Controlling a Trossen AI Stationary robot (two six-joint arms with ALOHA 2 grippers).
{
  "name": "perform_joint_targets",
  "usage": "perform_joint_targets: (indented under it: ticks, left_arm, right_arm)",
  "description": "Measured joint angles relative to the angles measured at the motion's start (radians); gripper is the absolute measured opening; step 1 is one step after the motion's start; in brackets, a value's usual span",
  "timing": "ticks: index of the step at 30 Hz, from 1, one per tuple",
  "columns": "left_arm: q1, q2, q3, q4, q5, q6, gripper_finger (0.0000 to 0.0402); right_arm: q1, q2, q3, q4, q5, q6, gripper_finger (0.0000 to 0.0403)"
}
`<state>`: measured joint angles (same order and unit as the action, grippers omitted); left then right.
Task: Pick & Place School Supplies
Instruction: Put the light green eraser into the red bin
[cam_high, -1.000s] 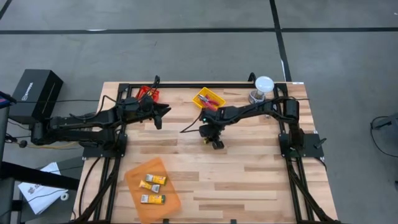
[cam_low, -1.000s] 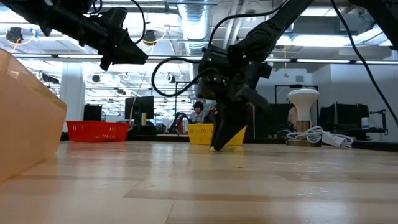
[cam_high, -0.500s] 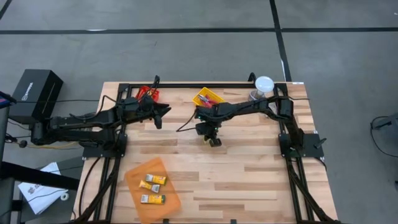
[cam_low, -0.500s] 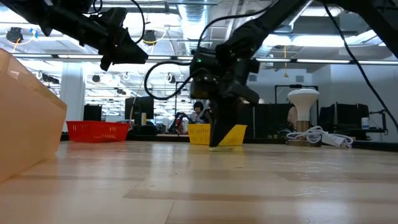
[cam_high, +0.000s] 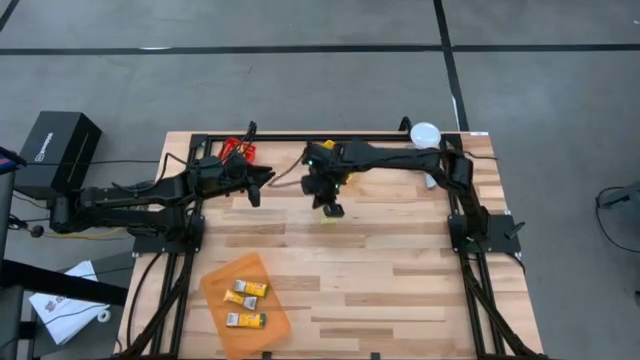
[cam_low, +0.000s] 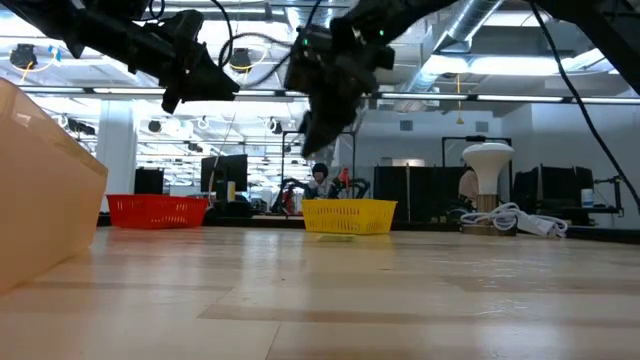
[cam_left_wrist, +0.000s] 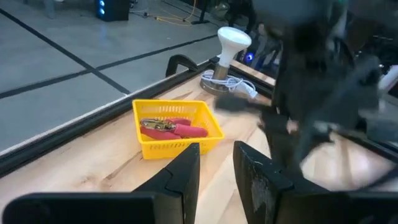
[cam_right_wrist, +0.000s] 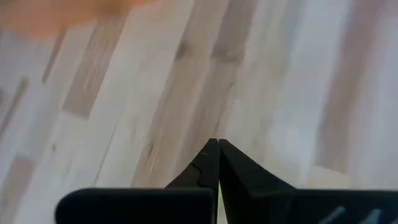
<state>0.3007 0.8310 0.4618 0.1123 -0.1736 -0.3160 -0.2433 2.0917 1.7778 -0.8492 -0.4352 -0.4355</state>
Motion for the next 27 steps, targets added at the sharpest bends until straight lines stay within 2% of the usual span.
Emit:
perform_joint_targets:
  ticks: [5,9,14,21,24,27]
  left_arm:
    - [-0.018,0.058,0.000,-0.023,0.132,-0.036,0.0094]
    - [-0.068,0.168,0.001,-0.019,0.154,-0.029,0.0105]
    - [-0.114,0.324,0.033,0.001,0.156,-0.017,0.0138]
    - [-0.154,0.572,0.213,0.029,0.183,0.093,0.0184]
    - [-0.162,0.680,0.297,0.027,0.200,0.126,0.0194]
    - [-0.168,0.781,0.374,0.012,0.201,0.164,0.0198]
  right_arm:
    - [-0.035,-0.003,0.108,-0.079,-0.016,0.084,0.0001]
    - [-0.064,-0.067,0.177,-0.135,-0.066,0.092,0.0015]
    - [-0.094,-0.181,0.191,-0.144,-0.090,0.155,0.0082]
    - [-0.101,-0.297,0.192,-0.092,-0.075,0.226,0.0191]
    - [-0.099,-0.322,0.192,-0.095,-0.062,0.235,0.0221]
    - [-0.100,-0.339,0.192,-0.118,-0.061,0.232,0.0233]
